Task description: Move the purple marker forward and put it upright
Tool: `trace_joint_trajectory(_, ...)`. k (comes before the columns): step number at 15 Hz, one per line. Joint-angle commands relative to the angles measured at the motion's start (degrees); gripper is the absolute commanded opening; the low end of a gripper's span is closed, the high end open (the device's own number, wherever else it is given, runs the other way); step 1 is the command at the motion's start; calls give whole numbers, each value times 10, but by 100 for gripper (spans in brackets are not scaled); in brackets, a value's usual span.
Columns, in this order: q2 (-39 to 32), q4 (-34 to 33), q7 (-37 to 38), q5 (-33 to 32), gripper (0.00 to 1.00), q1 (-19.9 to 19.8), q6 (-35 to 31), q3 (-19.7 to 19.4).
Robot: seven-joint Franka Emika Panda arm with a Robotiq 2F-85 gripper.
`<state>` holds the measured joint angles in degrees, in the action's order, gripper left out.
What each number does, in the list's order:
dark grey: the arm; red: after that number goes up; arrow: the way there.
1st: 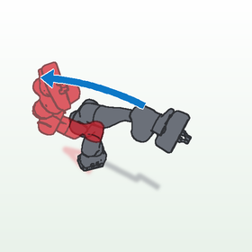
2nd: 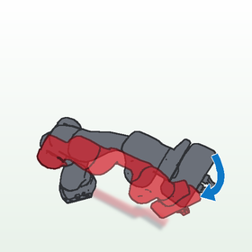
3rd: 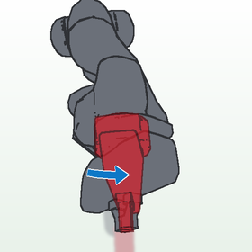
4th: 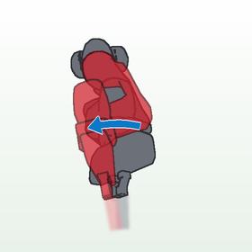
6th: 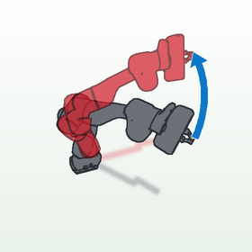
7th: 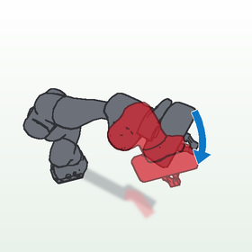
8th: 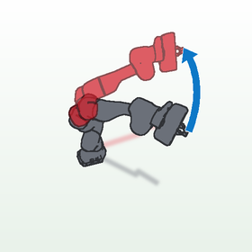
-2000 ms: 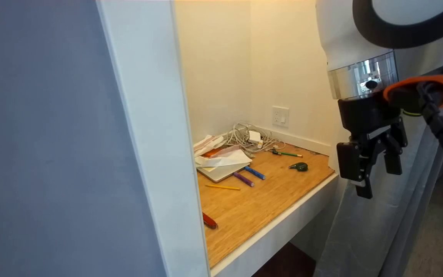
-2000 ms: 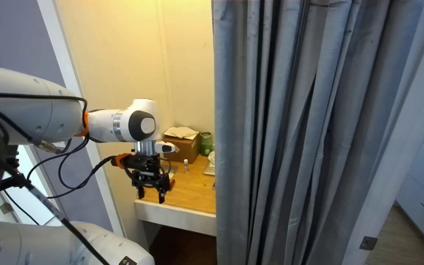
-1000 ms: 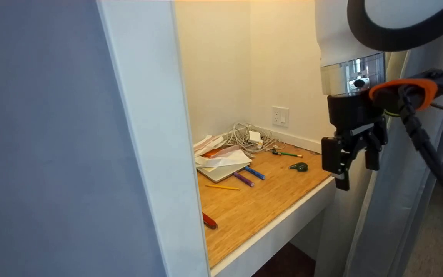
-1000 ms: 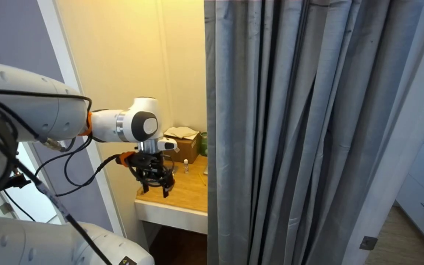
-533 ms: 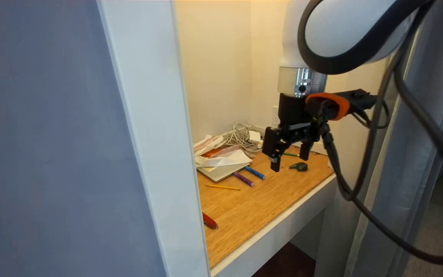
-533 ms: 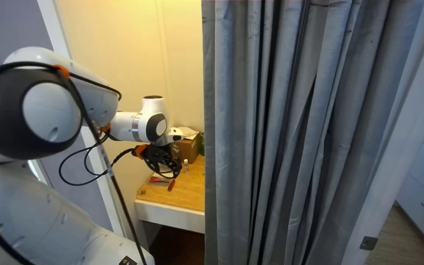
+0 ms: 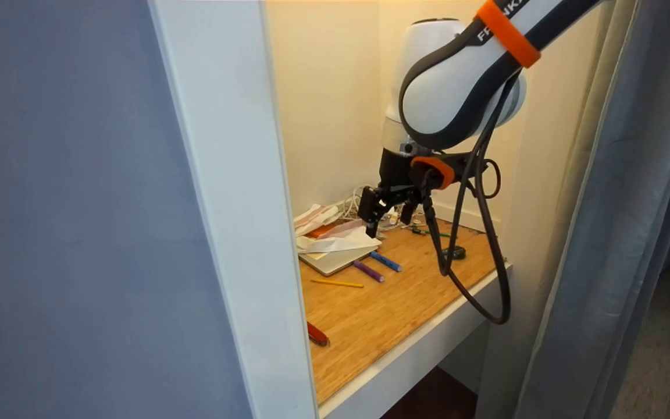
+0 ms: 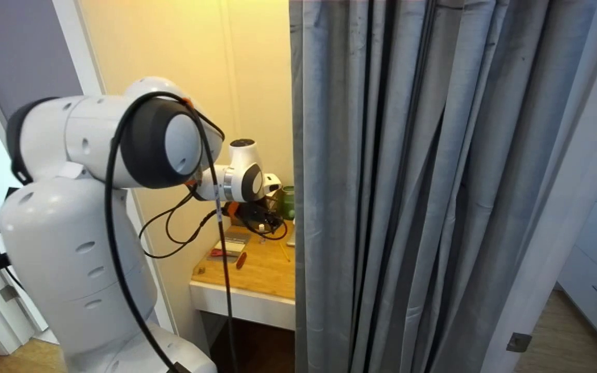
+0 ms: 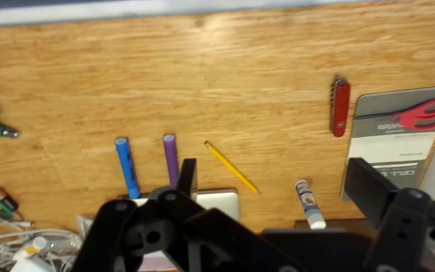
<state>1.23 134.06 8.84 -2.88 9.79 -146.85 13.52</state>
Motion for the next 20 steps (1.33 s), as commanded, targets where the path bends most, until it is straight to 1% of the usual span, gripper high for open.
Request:
trace_joint_trajectory(1,-74,-69,-5,-92,100,-5,-43,-23)
trace_joint_trajectory(2,-36,-31,-4,-51,100,1,-25,-21)
trace_joint_trajectory(3,-50,-43,-5,-65,100,0,-34,-27)
trace_joint_trajectory(5,-67,-58,-7,-74,100,1,-37,-31)
trace_joint_trajectory(10,-69,-61,-7,-75,100,2,-38,-31)
trace_joint_trajectory(11,-94,-80,-26,-69,100,0,-41,-30)
trace_joint_trajectory(12,-117,-97,-14,-107,100,2,-41,-38)
trace_joint_trajectory(13,-131,-105,-23,-105,100,3,-37,-39)
trace_joint_trajectory(16,-192,-154,-35,-126,100,12,-7,-50)
trace_joint_trajectory(18,-238,-195,-62,-114,100,17,14,-49)
trace_joint_trajectory(20,-282,-240,-73,-117,100,27,34,-54)
